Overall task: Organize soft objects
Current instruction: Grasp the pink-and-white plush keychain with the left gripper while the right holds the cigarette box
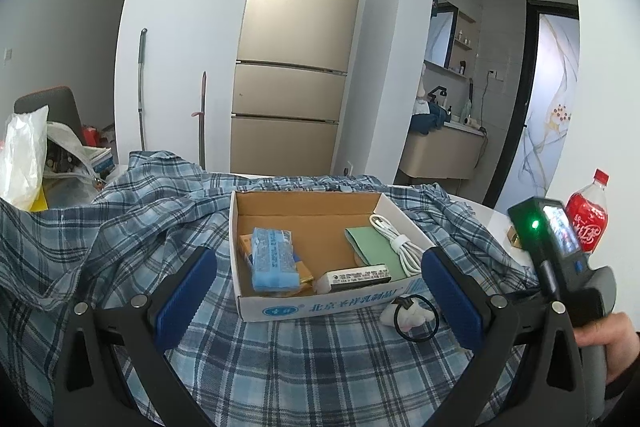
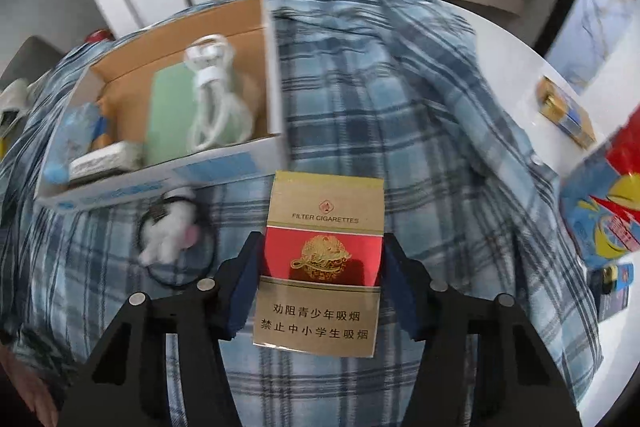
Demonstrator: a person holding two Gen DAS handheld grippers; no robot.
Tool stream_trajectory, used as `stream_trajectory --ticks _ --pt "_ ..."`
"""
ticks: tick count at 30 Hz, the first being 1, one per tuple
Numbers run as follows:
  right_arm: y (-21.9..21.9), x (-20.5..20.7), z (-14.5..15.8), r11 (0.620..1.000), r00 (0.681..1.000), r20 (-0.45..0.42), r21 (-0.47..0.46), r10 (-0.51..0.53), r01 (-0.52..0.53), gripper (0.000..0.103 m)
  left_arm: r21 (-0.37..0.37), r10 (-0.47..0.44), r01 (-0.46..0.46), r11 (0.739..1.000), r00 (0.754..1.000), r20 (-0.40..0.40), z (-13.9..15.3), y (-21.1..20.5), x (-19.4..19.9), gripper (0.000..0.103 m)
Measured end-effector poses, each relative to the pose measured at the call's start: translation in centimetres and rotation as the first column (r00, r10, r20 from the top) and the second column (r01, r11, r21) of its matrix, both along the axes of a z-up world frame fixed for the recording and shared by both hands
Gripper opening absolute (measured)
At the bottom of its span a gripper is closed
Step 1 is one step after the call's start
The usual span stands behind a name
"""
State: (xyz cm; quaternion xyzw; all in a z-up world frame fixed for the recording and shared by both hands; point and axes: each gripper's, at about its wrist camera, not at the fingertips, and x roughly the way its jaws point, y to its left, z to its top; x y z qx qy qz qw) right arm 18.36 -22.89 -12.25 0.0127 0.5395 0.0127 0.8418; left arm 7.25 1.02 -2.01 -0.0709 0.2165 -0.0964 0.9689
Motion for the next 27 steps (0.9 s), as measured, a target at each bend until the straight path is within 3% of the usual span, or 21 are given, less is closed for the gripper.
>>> stream_trajectory --ticks 5,12,20,27 --pt "3.4 -0.4 0.0 0.990 0.990 -0.026 0.021 0.140 -0.139 0.057 -0.011 0.024 -0.024 1.000 0.999 -0.022 -0.2 0.4 0.3 0.103" --pt "6.7 -2.1 0.4 0.924 0.942 -0.013 0.198 0.335 -0.326 0.057 -0.027 0.027 -0.028 0.999 0.999 -0.036 -0.4 0.8 0.5 0.103" --pt "3.7 -2.0 0.9 0.979 0.980 0.015 0.034 0.200 -0.201 0.057 -0.052 0.026 -0.029 0.998 0.997 -0.075 -0.9 1.3 1.2 0.103" --pt "2.6 -1.1 0.0 0.986 0.986 0.003 0.036 0.164 -0.164 0.057 -0.038 -0.013 0.009 0.999 0.995 -0.101 -1.2 0.6 1.6 0.103"
